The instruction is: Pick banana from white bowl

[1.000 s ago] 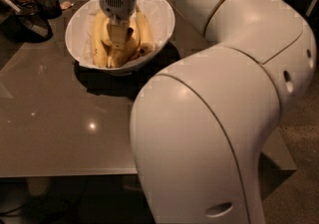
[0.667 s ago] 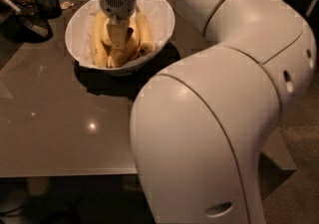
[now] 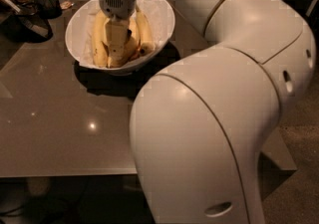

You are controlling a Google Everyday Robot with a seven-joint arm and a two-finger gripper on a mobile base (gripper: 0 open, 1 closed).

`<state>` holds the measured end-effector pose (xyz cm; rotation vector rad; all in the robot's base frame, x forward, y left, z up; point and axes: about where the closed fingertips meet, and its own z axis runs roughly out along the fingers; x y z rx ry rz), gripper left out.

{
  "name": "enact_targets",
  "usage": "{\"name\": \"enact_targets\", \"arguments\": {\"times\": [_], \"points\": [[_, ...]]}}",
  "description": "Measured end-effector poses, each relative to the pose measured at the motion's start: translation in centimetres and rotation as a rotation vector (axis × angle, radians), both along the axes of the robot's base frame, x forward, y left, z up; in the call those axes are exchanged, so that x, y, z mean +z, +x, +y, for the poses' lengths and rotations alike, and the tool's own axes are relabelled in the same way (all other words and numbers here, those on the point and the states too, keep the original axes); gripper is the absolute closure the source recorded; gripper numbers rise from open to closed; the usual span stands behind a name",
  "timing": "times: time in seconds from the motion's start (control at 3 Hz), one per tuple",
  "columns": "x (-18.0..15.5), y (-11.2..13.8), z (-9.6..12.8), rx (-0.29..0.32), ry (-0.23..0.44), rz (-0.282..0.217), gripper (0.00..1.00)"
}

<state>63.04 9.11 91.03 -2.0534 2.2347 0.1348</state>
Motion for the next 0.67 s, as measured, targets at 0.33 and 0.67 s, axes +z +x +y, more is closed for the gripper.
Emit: {"name": "enact_targets", "arguments": {"times": [0.33, 0.67], "points": [[-0.03, 1.48, 1.31, -0.005, 0.043, -0.051, 0.0], [-0.03, 1.48, 1.32, -0.005, 0.043, -0.051, 0.0]]}}
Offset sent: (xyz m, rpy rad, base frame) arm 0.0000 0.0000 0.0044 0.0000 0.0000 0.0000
